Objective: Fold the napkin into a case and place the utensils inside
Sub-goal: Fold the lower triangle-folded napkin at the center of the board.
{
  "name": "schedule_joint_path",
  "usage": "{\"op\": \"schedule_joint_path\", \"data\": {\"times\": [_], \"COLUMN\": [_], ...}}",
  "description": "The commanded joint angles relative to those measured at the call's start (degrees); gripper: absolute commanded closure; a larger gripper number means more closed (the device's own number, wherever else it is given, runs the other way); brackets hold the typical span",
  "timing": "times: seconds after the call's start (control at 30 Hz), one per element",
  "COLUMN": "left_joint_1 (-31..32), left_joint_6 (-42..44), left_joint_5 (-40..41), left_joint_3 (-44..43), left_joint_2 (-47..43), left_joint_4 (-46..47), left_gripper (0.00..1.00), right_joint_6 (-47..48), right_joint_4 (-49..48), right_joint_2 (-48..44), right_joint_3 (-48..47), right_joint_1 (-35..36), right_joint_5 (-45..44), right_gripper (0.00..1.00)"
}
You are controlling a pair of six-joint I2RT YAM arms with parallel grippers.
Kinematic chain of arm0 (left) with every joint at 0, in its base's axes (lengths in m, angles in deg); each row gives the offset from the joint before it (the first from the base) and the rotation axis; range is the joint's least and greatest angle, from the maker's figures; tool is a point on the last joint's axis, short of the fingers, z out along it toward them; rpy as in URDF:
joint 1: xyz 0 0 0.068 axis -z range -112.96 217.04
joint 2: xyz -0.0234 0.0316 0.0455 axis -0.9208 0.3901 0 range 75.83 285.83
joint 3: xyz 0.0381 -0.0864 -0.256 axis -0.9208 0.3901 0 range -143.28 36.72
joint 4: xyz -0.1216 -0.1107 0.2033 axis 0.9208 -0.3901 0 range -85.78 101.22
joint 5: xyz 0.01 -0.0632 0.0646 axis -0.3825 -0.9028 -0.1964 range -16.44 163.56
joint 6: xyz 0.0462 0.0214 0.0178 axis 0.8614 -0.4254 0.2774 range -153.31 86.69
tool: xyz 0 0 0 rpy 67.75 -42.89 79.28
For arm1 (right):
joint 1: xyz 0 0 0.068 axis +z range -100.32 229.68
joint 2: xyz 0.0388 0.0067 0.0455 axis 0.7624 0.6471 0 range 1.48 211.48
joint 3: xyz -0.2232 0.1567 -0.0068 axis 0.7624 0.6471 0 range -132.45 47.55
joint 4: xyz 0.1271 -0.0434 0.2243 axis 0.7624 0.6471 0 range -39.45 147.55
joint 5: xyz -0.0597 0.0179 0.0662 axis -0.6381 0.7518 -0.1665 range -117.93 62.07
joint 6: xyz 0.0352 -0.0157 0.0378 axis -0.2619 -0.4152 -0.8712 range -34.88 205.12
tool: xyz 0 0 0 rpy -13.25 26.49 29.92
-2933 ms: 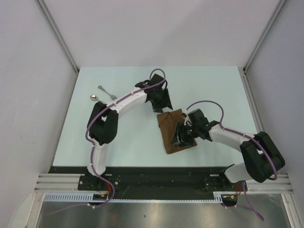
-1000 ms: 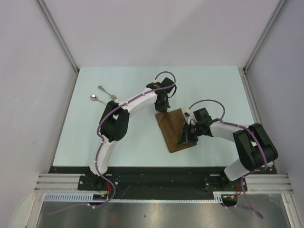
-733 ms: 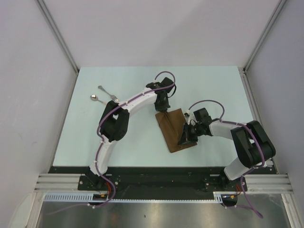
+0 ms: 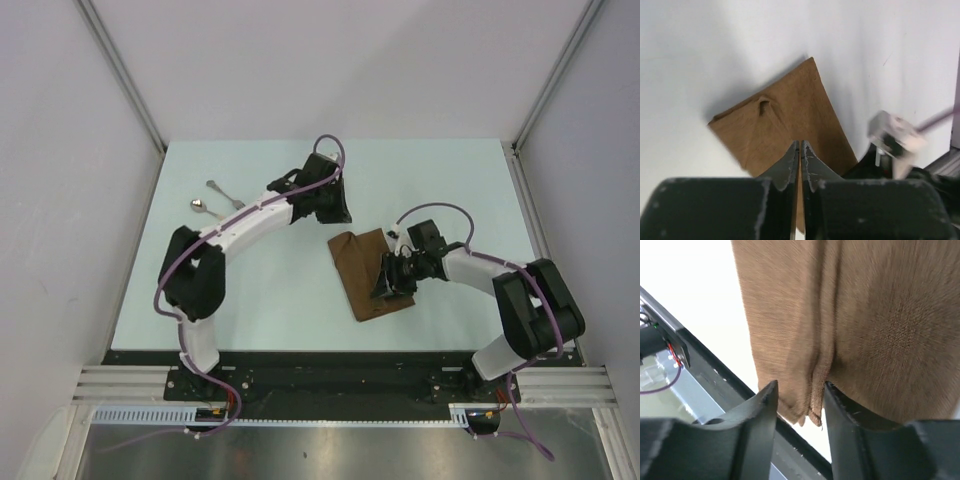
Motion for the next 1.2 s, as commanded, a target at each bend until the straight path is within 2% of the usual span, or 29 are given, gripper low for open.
{"op": "schedule_joint_path", "data": {"times": [0.0, 0.1, 0.17, 0.23, 0.3, 0.47, 0.67, 0.77, 0.83, 1.0, 1.07, 1.17], "left_joint_1": [-1.64, -2.08, -2.52, -2.78, -3.05, -3.14, -2.96, -2.78, -2.96, -3.31, -3.75, -4.37], "left_joint_6": [-1.7, -2.22, -2.75, -2.93, -3.36, -3.72, -0.39, 1.46, 1.47, -1.6, -3.27, -5.74], "left_joint_5": [-11.51, -11.78, -12.13, -12.04, -12.83, -12.22, -7.03, -6.15, -8.43, -14.66, -18.62, -21.17], "left_joint_3": [2.74, 3.09, 3.53, 3.53, 3.62, 2.92, 0.2, -2.0, -2.09, 0.53, 1.86, 2.92], "left_joint_2": [6.75, 8.07, 8.6, 9.13, 9.92, 12.64, 13.43, 11.33, 9.22, 6.58, 7.37, 9.82], "left_joint_4": [8.31, 9.63, 10.07, 10.51, 11.39, 11.04, 7.37, 5.86, 5.59, 6.64, 9.01, 10.69], "left_gripper": [0.94, 0.94, 0.95, 0.95, 0.95, 0.95, 0.95, 0.93, 0.91, 0.84, 0.86, 0.9], "right_joint_6": [3.13, 5.6, 5.17, 2.97, -0.98, -2.93, 1.46, 1.3, 0.77, 0.24, -1.69, -5.81], "right_joint_4": [8.14, 15.43, 15.63, 11.61, 4.43, -5.45, -10.21, -8.98, -6.97, 0.07, -2.28, -8.77], "right_joint_2": [-7.42, -8.75, -8.14, -7.35, -5.94, -2.78, 3.29, 1.99, -0.82, -5.05, -5.85, -4.19], "right_joint_3": [-7.91, -13.62, -14.69, -13.46, -9.34, 0.4, 3.33, 1.58, -0.52, -5.19, -5.11, -3.45], "right_joint_1": [-0.22, 0.39, 2.41, 3.99, 5.75, 4.97, 2.24, 2.41, 3.47, 5.23, 5.58, 6.72], "right_joint_5": [-5.91, -9.52, -9.27, -5.42, -0.08, 1.28, 1.01, 1.01, 0.66, -1.62, 0.3, 4.94], "right_gripper": [0.48, 0.45, 0.45, 0.51, 0.62, 0.79, 0.87, 0.86, 0.83, 0.67, 0.65, 0.67]}}
